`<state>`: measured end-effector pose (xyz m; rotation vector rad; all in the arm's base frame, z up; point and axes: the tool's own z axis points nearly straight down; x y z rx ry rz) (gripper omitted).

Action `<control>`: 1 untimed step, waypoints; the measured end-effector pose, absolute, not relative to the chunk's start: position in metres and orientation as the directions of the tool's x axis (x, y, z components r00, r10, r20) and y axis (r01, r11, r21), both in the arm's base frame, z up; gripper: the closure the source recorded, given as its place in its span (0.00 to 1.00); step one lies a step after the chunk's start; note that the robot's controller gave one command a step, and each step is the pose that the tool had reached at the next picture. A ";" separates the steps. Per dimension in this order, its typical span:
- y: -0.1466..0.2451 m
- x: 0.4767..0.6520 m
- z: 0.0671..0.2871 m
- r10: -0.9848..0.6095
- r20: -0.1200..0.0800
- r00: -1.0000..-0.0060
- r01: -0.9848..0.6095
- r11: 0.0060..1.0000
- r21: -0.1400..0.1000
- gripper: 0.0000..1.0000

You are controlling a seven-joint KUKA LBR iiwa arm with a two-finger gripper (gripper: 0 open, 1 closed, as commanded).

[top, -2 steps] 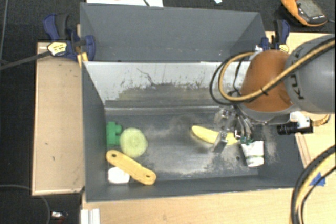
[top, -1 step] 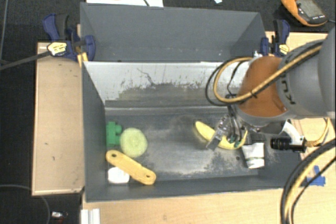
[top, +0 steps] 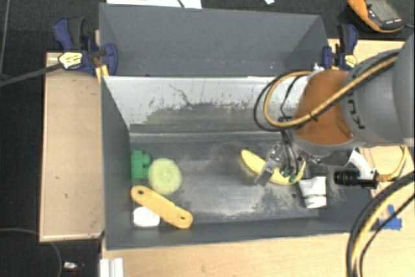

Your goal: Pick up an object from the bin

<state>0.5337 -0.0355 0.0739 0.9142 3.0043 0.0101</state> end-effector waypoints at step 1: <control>-0.036 0.532 0.093 0.555 0.001 -0.832 0.555 0.832 0.005 1.00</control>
Offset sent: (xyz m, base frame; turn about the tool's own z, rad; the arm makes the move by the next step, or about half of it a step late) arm -0.0010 0.0000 0.0328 -0.0010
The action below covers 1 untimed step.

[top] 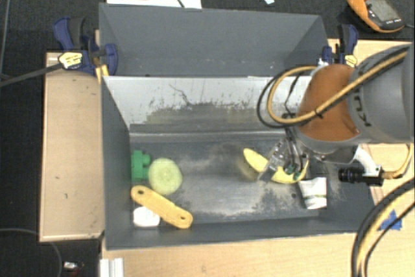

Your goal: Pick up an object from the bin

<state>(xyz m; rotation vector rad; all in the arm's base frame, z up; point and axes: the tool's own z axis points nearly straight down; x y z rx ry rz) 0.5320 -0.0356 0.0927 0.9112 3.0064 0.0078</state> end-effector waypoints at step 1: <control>-0.036 0.534 0.112 0.554 -0.007 -0.833 0.554 0.833 0.009 1.00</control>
Offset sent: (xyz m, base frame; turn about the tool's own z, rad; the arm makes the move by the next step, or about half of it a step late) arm 0.0017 -0.0003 0.0729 -0.0017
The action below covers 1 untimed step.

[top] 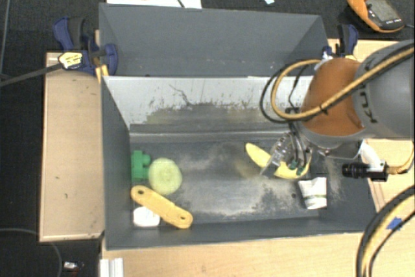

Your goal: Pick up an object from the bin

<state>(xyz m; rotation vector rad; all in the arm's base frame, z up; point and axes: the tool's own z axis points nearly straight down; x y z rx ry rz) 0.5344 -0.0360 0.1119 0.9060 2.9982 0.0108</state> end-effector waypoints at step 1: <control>-0.036 0.532 0.138 0.552 0.000 -0.834 0.552 0.834 0.005 1.00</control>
Offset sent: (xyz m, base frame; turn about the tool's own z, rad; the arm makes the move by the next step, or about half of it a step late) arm -0.0026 -0.0001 0.0172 -0.0019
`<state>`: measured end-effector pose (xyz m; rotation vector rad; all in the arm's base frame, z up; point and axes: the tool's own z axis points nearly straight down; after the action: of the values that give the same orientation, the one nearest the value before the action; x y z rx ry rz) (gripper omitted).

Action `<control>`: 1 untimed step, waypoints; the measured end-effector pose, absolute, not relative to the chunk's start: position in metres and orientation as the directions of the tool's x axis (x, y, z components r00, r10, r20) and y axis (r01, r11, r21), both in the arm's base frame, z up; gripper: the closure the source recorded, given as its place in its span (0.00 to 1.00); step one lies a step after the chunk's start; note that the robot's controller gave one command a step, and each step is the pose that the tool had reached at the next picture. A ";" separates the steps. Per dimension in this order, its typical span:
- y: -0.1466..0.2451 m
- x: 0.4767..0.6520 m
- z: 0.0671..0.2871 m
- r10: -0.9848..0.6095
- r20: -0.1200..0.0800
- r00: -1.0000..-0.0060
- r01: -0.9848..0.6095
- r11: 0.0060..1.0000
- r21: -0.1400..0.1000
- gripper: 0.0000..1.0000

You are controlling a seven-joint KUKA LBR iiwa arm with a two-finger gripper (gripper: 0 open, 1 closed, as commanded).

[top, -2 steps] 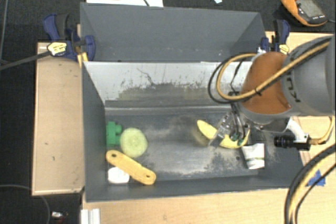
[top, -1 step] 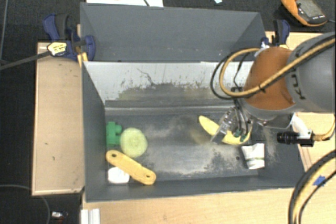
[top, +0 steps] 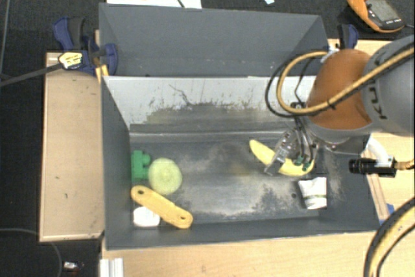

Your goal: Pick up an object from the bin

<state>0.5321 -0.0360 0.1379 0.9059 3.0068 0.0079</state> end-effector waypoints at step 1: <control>-0.036 0.533 0.172 0.551 -0.005 -0.834 0.551 0.834 0.008 1.00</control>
Offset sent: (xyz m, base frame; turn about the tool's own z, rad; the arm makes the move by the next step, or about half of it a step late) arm 0.0010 0.0000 0.0331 -0.0007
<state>0.5335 -0.0361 0.1722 0.9023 3.0021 0.0101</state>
